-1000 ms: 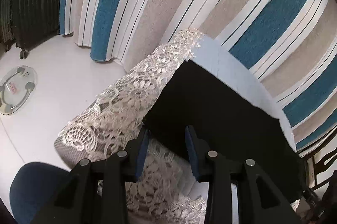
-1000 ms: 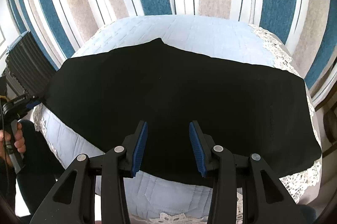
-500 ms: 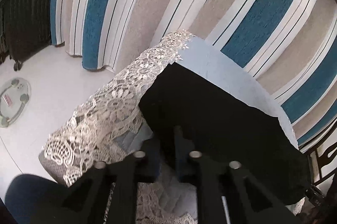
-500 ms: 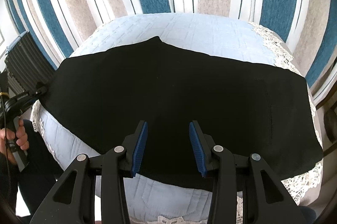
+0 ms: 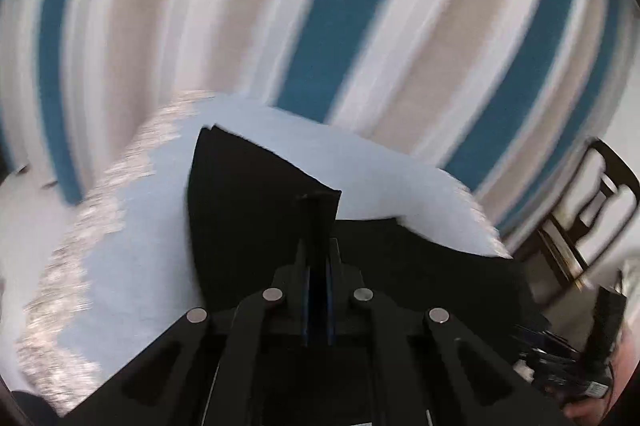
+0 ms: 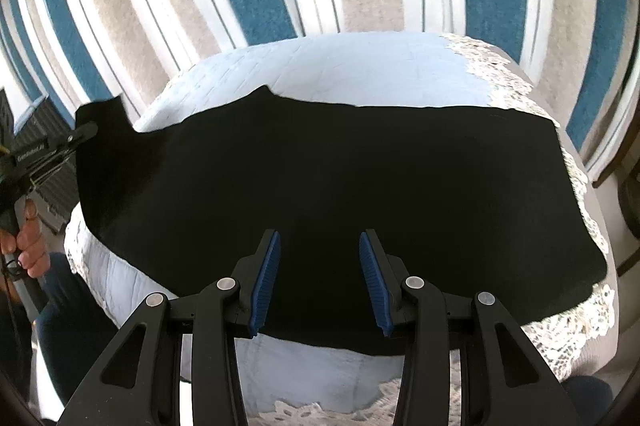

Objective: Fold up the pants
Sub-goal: 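Fold the held corner over the pants with the left gripper and release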

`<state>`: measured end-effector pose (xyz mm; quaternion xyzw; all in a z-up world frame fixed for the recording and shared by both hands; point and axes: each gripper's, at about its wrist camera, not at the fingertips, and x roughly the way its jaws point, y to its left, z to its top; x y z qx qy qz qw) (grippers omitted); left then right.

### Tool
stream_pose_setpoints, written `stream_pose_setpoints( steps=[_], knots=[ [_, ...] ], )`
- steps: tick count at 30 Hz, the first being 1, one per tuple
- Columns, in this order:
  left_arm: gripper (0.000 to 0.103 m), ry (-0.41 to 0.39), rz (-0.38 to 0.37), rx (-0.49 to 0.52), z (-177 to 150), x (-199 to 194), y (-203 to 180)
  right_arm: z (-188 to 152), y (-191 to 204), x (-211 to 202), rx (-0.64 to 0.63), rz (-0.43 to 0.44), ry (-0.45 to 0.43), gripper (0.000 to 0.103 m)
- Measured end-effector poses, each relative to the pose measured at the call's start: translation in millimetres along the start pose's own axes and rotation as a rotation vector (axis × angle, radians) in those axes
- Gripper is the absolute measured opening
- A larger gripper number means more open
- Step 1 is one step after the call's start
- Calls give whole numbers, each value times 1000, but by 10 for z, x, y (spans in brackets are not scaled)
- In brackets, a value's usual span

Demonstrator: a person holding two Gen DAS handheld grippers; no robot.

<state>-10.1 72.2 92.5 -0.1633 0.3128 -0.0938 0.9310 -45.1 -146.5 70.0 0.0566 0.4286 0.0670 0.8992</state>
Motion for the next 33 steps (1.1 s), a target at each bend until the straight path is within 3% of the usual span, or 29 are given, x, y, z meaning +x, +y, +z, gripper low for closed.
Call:
stream_pose_setpoints(
  steps=[7, 11, 18, 23, 25, 30, 33],
  knots=[
    [7, 160, -202, 166, -414, 414, -814, -60, -239, -128, 63, -6, -24, 42],
    [7, 305, -191, 200, -813, 716, -887, -122, -325, -92, 93, 2, -7, 42],
    [11, 323, -249, 155, -728, 539, -801, -72, -266, 7, 104, 84, 0, 42],
    [26, 270, -294, 126, -655, 242, -672, 12, -151, 100, 119, 181, 6, 42],
    [29, 232, -257, 111, -607, 156, -571, 38, -84, 173, 126, 229, 19, 42],
    [29, 196, -81, 46, -426, 259, -134, 83, 73, 438, 127, 302, 80, 42],
    [29, 193, -45, 5, -395, 321, 78, 116, 142, 551, 127, 338, 99, 42]
  ],
)
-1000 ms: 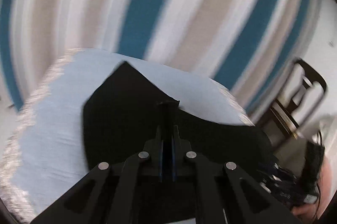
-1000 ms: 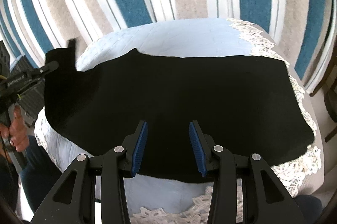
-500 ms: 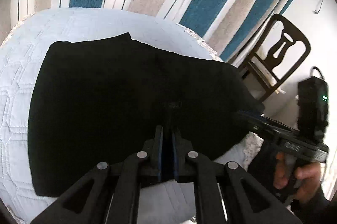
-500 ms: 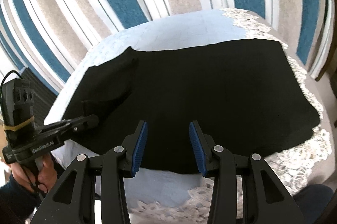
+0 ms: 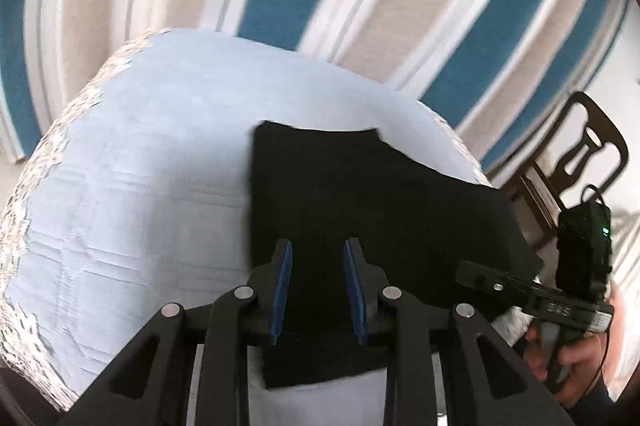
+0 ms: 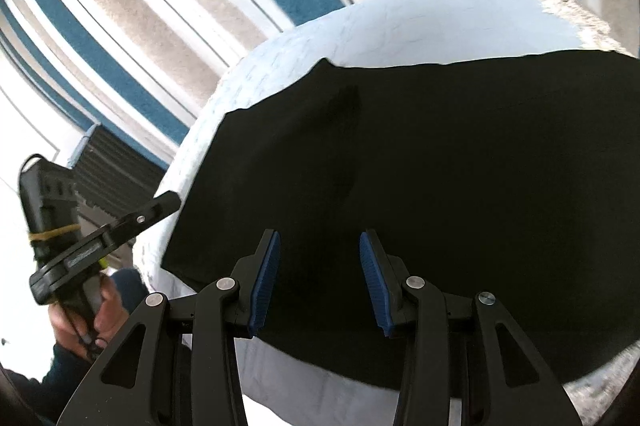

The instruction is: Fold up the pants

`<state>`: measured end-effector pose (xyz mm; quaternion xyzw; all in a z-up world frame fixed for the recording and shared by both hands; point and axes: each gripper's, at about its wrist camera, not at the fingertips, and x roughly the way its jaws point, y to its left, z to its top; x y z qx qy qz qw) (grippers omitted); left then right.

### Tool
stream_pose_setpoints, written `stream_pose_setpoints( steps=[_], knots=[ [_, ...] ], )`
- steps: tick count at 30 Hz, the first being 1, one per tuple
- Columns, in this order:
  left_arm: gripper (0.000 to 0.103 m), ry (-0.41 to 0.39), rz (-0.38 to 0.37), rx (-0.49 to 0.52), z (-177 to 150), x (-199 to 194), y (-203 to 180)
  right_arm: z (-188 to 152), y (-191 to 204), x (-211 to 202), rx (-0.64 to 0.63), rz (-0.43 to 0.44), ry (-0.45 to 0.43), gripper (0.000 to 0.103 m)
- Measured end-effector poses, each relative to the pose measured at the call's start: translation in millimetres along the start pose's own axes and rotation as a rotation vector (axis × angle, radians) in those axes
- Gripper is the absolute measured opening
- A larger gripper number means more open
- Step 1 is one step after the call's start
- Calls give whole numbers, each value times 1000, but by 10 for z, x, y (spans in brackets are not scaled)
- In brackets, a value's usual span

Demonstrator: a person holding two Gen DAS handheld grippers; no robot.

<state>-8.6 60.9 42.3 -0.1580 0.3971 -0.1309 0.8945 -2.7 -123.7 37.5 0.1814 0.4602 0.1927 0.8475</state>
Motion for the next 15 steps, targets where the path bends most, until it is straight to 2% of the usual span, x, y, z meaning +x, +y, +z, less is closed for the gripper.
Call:
stream_pose_setpoints(
  steps=[4, 9, 10, 11, 12, 15],
  knots=[
    [29, 14, 2, -5, -52, 78, 89, 71, -3, 159, 31, 58, 13, 42],
    [29, 17, -2, -10, -85, 133, 93, 187, -35, 285, 79, 69, -13, 42],
    [29, 15, -3, -11, -81, 125, 97, 204, -22, 295, 82, 69, -10, 38],
    [29, 14, -6, -12, -75, 121, 94, 211, -8, 280, 79, 64, -9, 11],
    [29, 13, -7, -11, -66, 113, 99, 206, 9, 247, 78, 52, -12, 4],
    [29, 7, -10, -5, -46, 89, 88, 142, -20, 86, 96, 53, -53, 3]
  ],
)
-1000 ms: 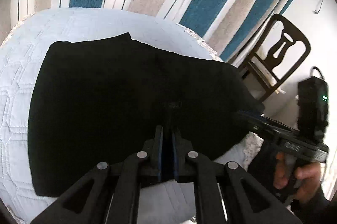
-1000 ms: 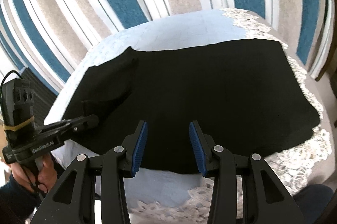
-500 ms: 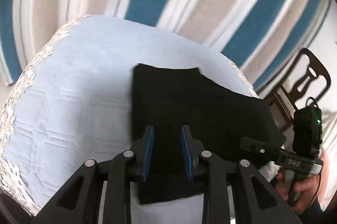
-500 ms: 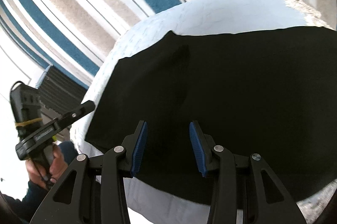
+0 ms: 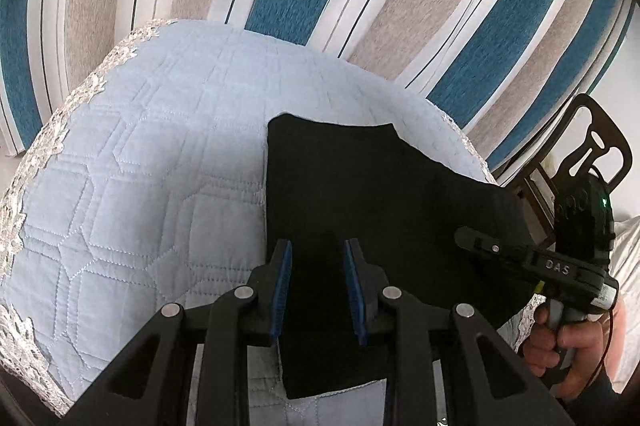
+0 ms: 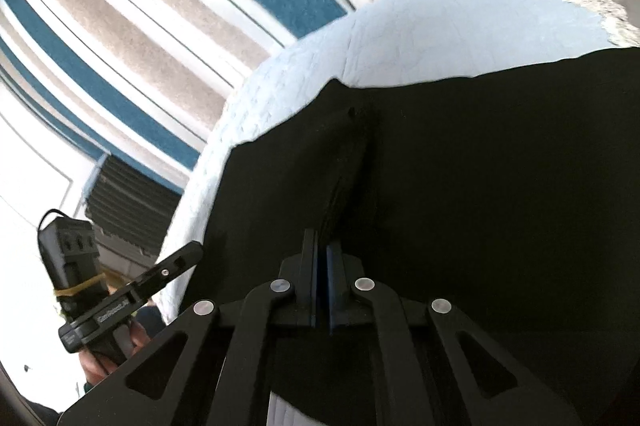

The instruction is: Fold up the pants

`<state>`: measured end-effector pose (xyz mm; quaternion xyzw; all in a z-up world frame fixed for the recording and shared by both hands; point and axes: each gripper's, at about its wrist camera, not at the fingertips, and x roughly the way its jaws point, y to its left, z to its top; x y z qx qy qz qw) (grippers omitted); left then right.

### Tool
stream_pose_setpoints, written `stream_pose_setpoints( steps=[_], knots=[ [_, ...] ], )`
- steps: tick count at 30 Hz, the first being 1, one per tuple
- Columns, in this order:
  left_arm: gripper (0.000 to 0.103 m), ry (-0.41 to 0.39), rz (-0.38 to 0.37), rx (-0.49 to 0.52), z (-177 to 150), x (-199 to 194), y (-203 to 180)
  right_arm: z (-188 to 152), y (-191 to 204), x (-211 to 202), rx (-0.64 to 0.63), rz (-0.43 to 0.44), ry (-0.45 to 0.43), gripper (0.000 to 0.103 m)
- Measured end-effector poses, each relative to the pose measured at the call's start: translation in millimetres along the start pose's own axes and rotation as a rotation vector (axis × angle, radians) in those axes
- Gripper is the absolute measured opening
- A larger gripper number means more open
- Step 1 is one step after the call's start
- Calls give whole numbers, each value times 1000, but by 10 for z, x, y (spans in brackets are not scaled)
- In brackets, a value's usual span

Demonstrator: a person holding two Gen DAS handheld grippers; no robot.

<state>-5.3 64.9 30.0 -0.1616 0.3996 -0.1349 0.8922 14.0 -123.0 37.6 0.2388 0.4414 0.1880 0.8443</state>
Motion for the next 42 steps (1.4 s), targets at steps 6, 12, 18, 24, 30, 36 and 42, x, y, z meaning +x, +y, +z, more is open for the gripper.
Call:
stream_pose_setpoints(
  steps=[6, 12, 18, 24, 30, 36, 42],
  knots=[
    [29, 11, 8, 16, 29, 38, -29, -50, -178, 30, 52, -8, 8, 3],
    [29, -10, 17, 57, 200, 59, -116, 68, -78, -67, -2, -140, -11, 9],
    [29, -10, 37, 110, 484, 283, -196, 297, 160, -138, -128, -172, -72, 9],
    [29, 70, 99, 114, 605, 675, -158, 573, 179, 408, -183, -238, 20, 9],
    [29, 59, 101, 141, 538, 637, -165, 577, 110, 386, -172, -251, 22, 9],
    [29, 34, 107, 176, 315, 311, -312, 149, 443, 60, -289, -209, 4, 26],
    [29, 47, 92, 185, -80, 103, -361, -430, 577, 33, -415, -241, 56, 26]
  ],
)
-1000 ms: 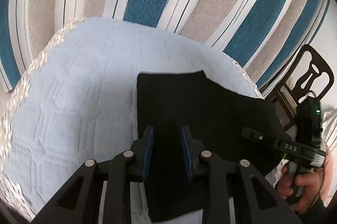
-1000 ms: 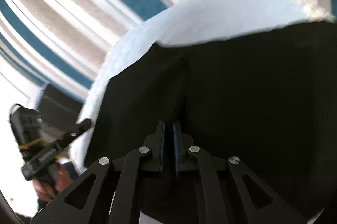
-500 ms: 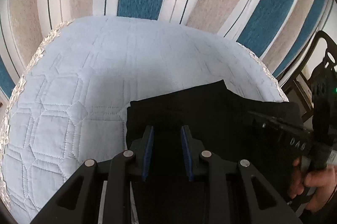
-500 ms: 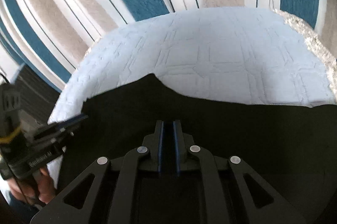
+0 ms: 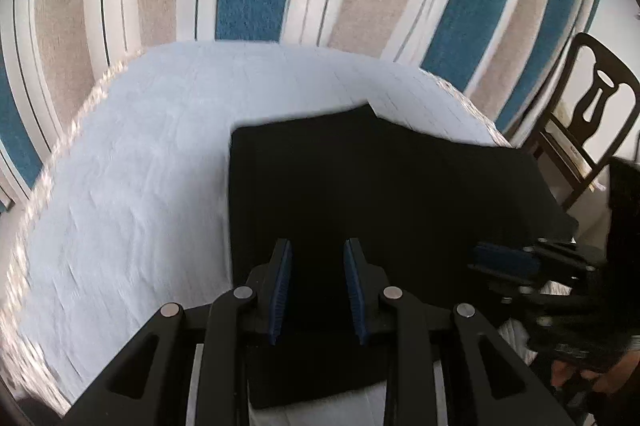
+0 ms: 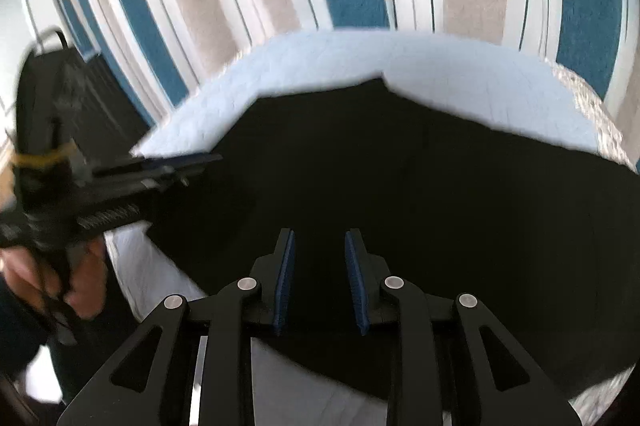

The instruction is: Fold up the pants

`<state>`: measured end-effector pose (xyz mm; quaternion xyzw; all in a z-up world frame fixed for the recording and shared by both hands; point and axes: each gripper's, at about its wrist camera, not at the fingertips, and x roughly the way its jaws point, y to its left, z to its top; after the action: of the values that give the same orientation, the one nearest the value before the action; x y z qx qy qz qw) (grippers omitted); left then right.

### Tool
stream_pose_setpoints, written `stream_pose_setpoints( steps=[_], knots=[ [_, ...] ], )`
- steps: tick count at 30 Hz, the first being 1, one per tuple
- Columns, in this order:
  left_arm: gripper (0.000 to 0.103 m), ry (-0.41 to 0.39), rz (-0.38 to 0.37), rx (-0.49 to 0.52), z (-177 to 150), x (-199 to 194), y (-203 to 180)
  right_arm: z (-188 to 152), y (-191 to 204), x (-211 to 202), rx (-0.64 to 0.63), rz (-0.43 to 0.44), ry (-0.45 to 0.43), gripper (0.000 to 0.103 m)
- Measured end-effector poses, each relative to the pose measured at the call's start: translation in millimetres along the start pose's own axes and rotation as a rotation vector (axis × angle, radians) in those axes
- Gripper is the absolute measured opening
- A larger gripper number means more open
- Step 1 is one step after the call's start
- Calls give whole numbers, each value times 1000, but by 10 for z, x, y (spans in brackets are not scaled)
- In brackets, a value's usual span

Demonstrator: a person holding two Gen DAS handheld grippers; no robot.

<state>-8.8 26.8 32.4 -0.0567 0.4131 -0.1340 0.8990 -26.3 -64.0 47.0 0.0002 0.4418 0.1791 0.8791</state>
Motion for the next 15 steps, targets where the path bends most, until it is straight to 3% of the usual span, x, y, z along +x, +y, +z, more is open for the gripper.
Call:
stream_pose_setpoints(
  steps=[8, 12, 15],
  knots=[
    [30, -5, 48, 3, -143, -204, -126, -92, 14, -226, -25, -12, -41, 27],
    [29, 42, 83, 3, -235, -101, -173, -197, -19, -105, -21, -65, 7, 27],
    [30, 39, 107, 12, -244, -110, -214, -230, -91, -126, 27, -44, -2, 27]
  ],
)
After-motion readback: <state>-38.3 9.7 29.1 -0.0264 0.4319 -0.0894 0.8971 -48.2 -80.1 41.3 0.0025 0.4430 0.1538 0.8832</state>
